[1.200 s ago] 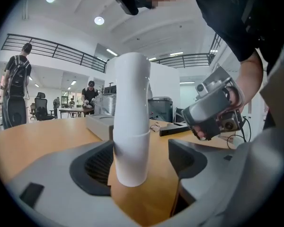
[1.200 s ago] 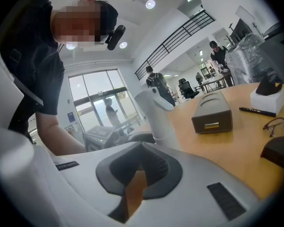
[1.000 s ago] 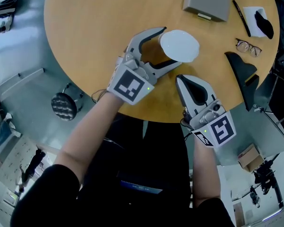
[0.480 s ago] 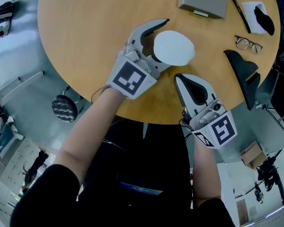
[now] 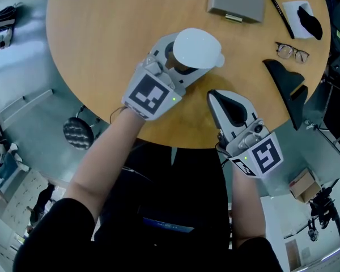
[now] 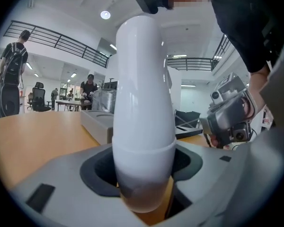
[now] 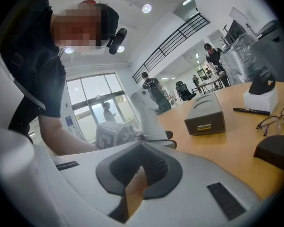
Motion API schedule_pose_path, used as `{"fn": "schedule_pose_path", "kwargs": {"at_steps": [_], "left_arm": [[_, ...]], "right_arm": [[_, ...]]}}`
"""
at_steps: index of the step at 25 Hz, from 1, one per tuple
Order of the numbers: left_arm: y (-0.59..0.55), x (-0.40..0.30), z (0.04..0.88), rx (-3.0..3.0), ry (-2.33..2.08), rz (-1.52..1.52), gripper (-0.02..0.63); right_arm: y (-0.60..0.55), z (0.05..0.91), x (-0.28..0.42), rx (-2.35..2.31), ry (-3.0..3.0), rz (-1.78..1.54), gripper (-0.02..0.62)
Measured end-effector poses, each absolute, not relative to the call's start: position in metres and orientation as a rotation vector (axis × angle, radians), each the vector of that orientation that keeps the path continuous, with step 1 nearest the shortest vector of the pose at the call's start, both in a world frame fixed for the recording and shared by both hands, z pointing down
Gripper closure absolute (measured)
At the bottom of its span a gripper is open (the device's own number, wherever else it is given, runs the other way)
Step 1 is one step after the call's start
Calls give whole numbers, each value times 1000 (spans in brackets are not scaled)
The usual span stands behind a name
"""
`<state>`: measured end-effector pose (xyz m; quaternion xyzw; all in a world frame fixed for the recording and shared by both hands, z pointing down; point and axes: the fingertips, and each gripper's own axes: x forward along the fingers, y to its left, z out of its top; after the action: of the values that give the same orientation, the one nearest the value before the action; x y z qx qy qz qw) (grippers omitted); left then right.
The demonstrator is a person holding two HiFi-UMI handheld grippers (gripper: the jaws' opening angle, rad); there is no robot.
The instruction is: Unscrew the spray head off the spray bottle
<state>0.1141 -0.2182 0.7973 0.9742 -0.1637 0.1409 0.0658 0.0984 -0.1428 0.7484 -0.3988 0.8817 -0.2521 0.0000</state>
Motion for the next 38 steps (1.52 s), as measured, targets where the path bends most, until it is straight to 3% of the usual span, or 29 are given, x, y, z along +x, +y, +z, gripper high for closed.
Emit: {"fn": "schedule_pose_path", "kwargs": {"at_steps": [19,33,38], "left_arm": [[-165,57,570,2797,-445,479,307],[-94,41,435,2856,-392,499,307],[-77,37,418,2845,-437,534,305]], "right_arm": [[-116,523,71,-1116,2926,-589,599],[-68,406,56,-1015,2930,-524,560],[-54,349,46,-960,2925,-385,427]]}}
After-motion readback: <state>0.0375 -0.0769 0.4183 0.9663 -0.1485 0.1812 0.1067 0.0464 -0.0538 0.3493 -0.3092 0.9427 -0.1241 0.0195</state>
